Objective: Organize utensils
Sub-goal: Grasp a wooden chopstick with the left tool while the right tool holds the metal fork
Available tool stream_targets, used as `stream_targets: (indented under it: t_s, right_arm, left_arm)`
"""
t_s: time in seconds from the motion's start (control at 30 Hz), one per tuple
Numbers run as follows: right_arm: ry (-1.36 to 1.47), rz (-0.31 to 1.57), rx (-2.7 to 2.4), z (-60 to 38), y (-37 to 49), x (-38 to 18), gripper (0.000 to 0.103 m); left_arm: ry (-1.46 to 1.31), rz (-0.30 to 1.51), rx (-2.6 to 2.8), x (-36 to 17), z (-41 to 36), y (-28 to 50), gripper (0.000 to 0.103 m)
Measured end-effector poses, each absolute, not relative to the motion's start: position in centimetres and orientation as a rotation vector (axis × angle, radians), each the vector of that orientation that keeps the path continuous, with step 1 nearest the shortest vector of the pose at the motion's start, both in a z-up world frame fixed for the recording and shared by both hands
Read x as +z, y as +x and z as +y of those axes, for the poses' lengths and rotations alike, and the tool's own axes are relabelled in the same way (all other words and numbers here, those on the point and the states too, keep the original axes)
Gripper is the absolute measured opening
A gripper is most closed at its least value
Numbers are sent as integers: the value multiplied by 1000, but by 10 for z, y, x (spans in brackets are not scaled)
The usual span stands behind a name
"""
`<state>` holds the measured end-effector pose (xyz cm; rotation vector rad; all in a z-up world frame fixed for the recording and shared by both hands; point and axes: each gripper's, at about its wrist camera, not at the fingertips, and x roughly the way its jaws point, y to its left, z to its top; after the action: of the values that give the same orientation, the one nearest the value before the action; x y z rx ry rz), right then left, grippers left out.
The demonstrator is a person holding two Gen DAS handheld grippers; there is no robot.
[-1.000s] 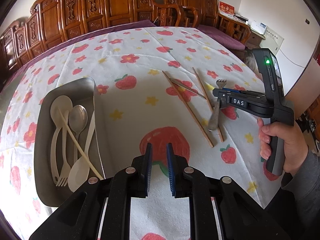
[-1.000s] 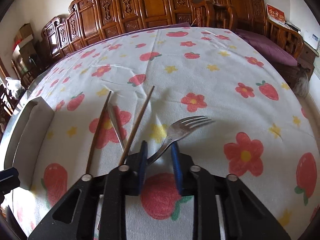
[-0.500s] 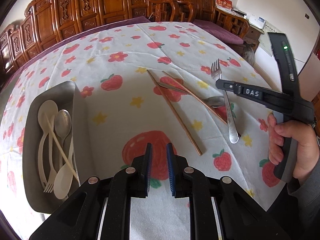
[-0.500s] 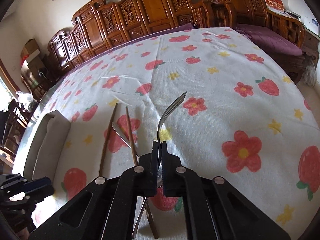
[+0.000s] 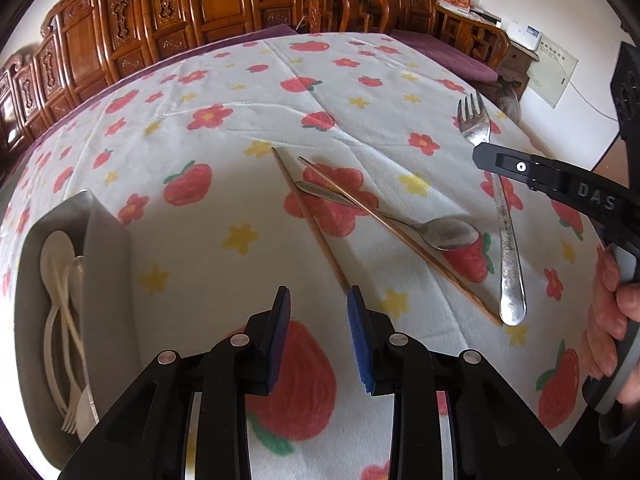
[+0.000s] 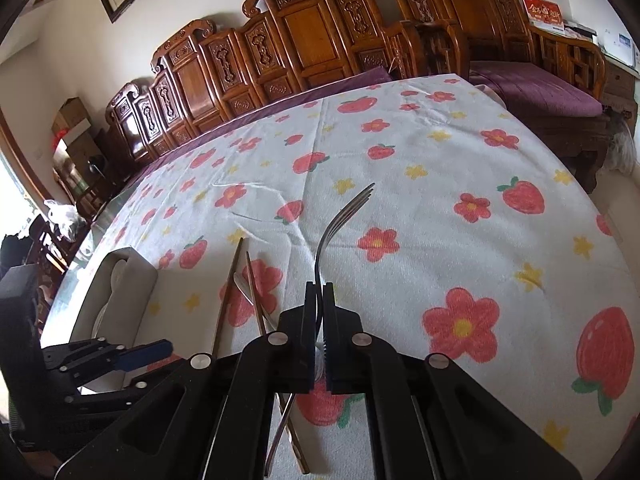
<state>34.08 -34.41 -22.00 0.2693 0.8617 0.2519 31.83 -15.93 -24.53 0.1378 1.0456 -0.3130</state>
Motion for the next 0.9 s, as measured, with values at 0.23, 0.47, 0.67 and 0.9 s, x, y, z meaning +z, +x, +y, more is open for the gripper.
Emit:
stream_targets:
  t_s: [0.23, 0.47, 0.67, 0.9]
  right_arm:
    - [269, 864, 258, -344, 341, -221, 4]
    - [258, 867, 275, -338, 341, -221, 4]
    - [247, 867, 299, -330, 338, -220, 4]
    - [221, 864, 341, -314, 334, -216, 4]
  left_arm:
    - [139, 1067, -304, -258, -171, 330, 28]
    - [125, 1072, -315, -259, -168, 330, 7]
    - [118, 1075, -285, -258, -159, 321, 5]
    - [125, 1061, -263, -252, -142, 305, 4]
